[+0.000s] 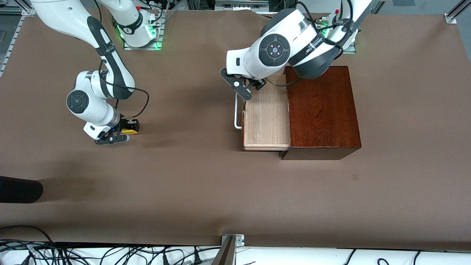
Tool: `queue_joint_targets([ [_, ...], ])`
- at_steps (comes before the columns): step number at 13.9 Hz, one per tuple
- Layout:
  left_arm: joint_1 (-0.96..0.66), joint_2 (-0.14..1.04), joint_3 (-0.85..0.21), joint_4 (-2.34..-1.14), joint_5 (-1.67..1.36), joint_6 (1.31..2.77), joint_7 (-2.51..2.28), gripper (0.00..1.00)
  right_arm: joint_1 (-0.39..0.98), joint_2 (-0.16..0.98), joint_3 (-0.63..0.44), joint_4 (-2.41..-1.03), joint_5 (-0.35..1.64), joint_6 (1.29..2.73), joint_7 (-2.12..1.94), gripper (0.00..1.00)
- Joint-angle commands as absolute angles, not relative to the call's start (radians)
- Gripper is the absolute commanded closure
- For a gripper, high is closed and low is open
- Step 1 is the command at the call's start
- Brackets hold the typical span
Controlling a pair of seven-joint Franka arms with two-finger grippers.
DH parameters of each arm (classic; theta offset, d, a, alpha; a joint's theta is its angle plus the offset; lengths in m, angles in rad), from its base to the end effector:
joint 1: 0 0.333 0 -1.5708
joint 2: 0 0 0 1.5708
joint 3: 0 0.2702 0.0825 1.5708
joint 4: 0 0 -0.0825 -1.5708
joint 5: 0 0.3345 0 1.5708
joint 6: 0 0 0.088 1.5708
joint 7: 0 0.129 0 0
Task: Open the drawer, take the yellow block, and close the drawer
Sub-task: 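Lift the yellow cube out and place it on the table with the right gripper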
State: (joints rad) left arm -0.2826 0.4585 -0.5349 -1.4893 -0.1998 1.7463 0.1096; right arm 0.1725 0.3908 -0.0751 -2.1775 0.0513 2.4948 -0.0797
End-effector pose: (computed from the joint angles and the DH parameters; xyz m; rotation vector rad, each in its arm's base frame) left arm 0.4192 -0.4213 0.3880 2.5210 -1.1371 -0.3912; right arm 0.5061 0.0483 0.1806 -3.1319 -0.2190 0.1129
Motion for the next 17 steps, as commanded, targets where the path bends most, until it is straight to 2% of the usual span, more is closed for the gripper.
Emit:
queue_joint_targets([
  [1, -0.294, 0.523, -0.535, -1.448, -0.135, 1.814, 0.396, 0.00, 0.170, 0.431, -0.072, -2.181, 0.043, 2.536, -0.054, 1.00],
  [2, -0.319, 0.543, -0.534, -1.448, -0.096, 1.856, 0.450, 0.00, 0.169, 0.434, -0.071, -2.181, 0.044, 2.539, -0.054, 1.00],
  [3, -0.346, 0.569, -0.534, -1.450, -0.015, 1.906, 0.494, 0.00, 0.167, 0.433, -0.072, -2.180, 0.043, 2.533, -0.060, 0.87],
  [4, -0.374, 0.599, -0.535, -1.450, 0.074, 1.952, 0.539, 0.00, 0.166, 0.431, -0.072, -2.180, 0.043, 2.531, -0.069, 0.46],
  [5, -0.396, 0.642, -0.535, -1.448, 0.147, 1.997, 0.586, 0.00, 0.163, 0.430, -0.074, -2.183, 0.043, 2.531, -0.072, 0.00],
  [7, -0.451, 0.707, -0.534, -1.450, 0.280, 2.103, 0.710, 0.00, 0.143, 0.390, -0.075, -2.178, 0.041, 2.525, -0.075, 0.00],
  [12, -0.482, 0.736, -0.500, -1.460, 0.359, 2.099, 0.687, 0.00, 0.137, 0.175, -0.078, -2.109, 0.040, 2.341, -0.201, 0.00],
  [14, -0.469, 0.736, -0.500, -1.463, 0.350, 2.016, 0.606, 0.00, 0.138, 0.065, -0.075, -2.102, 0.041, 2.259, -0.180, 0.00],
  [17, -0.451, 0.729, -0.500, -1.460, 0.351, 1.912, 0.595, 0.00, 0.140, -0.055, -0.069, -2.021, 0.037, 2.023, -0.092, 0.00],
])
